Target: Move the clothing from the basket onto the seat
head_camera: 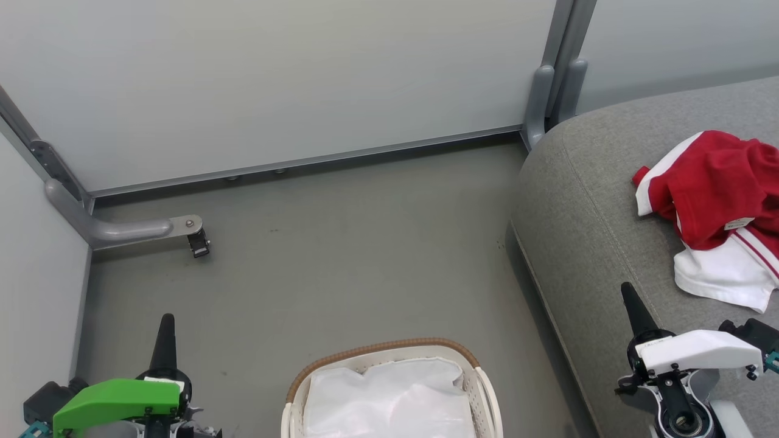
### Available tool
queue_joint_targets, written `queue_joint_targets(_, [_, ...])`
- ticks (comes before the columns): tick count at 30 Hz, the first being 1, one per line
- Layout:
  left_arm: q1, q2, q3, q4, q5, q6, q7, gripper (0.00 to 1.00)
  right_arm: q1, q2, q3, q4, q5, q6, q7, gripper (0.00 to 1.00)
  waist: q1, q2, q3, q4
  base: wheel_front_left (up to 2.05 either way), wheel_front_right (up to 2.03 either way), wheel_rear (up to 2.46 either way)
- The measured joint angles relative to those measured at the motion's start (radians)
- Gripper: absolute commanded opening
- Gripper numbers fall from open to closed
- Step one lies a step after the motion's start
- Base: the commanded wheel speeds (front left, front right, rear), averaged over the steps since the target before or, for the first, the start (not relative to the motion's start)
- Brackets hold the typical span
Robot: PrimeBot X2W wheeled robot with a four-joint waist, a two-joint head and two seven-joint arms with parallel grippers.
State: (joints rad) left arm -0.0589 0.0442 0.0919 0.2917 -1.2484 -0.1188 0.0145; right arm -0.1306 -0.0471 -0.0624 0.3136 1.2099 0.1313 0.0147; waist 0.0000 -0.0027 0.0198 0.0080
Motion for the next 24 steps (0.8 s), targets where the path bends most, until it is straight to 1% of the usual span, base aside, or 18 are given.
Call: queue_joint_targets(24, [-0.025, 0.001, 0.011, -0.023, -0.190, -0.005, 0.055, 0.00, 0.003, 0.000, -0.028, -0.033, 0.212, 0.000, 0.053, 0.00, 0.0000, 0.0000, -0.009, -0.004, 0.00, 0.00, 0.00])
